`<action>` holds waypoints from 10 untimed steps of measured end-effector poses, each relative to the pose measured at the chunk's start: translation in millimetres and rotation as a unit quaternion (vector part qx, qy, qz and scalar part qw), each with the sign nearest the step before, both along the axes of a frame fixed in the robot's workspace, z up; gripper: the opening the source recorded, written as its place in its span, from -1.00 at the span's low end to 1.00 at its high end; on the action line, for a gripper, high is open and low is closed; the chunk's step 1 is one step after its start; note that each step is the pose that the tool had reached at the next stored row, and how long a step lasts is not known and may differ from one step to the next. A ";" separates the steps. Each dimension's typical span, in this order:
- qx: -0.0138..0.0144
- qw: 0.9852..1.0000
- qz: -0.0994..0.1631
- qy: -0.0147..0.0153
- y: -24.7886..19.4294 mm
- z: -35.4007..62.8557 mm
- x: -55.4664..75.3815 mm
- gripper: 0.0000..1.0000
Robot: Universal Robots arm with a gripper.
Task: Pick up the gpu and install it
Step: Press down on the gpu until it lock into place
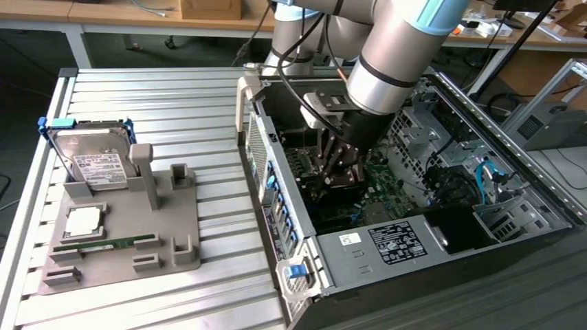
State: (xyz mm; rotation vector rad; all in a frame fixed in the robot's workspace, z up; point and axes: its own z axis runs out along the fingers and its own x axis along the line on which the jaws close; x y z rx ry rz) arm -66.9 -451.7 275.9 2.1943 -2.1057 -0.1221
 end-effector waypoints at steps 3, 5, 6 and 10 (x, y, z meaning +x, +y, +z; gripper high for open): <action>0.000 1.000 0.000 0.000 0.0 -0.9 0.0 -0.79; 0.000 1.000 0.000 0.000 0.0 -1.8 0.0 -0.79; 0.000 1.000 0.000 0.000 0.0 -2.4 0.0 -0.79; 0.000 1.000 0.000 0.000 0.0 -4.8 0.1 -0.79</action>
